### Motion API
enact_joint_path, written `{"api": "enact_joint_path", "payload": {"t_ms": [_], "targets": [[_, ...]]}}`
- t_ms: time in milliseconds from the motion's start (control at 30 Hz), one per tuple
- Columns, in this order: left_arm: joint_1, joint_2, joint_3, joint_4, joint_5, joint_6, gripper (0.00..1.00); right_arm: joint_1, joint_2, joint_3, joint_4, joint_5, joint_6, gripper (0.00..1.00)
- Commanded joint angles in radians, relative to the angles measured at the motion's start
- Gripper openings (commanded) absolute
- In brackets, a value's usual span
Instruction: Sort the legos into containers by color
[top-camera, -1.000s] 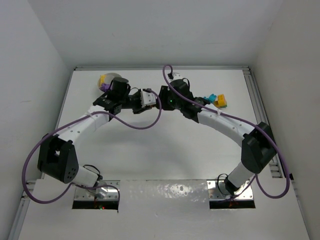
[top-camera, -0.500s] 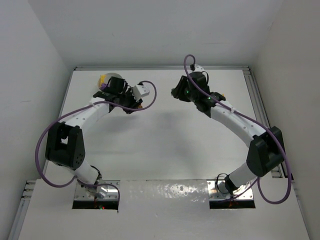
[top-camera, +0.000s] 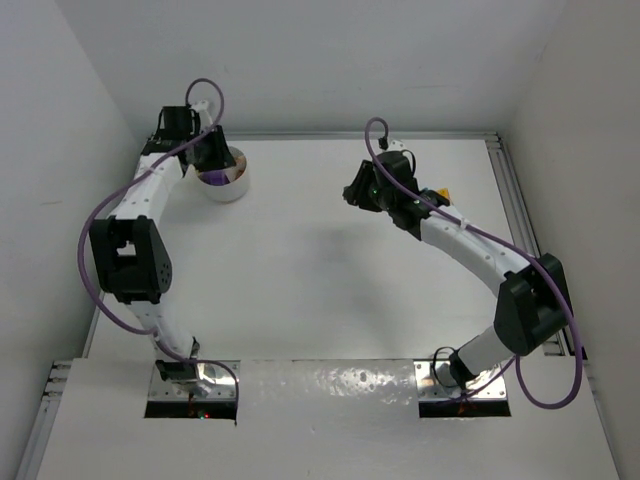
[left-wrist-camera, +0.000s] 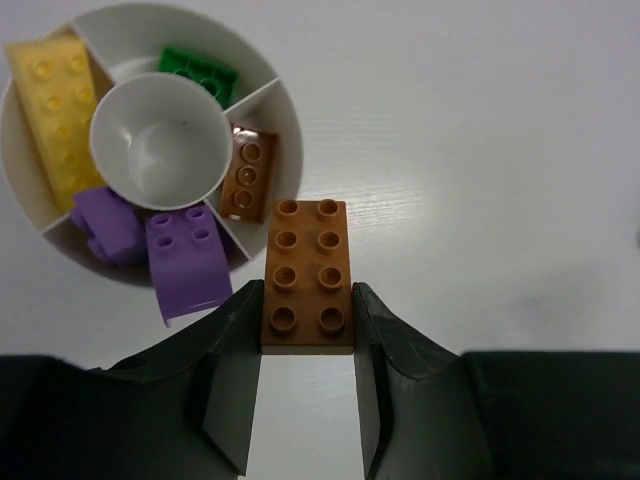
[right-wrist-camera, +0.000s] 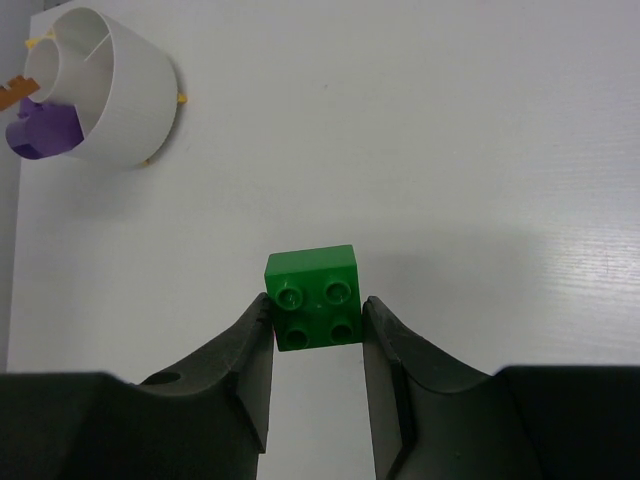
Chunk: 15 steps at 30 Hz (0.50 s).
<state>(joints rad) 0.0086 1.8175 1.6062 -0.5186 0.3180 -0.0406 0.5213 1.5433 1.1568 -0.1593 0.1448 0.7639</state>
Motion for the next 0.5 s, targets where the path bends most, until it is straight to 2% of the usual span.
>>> {"api": "enact_joint_path", "payload": {"t_ms": [0, 167, 467], "targets": [[-0.01, 0.023, 0.026, 0.012, -0.036, -0.271, 0.0, 0.002, -0.029, 0.003, 0.03, -0.013, 0.0, 0.0], [-0.01, 0.08, 0.075, 0.026, -0.086, -0.277, 0.0, 0.003, -0.034, 0.007, 0.012, 0.001, -0.014, 0.0], [-0.01, 0.117, 0.066, 0.109, -0.109, -0.282, 0.0, 0.003, -0.031, 0.009, 0.014, 0.002, -0.012, 0.0]]}}
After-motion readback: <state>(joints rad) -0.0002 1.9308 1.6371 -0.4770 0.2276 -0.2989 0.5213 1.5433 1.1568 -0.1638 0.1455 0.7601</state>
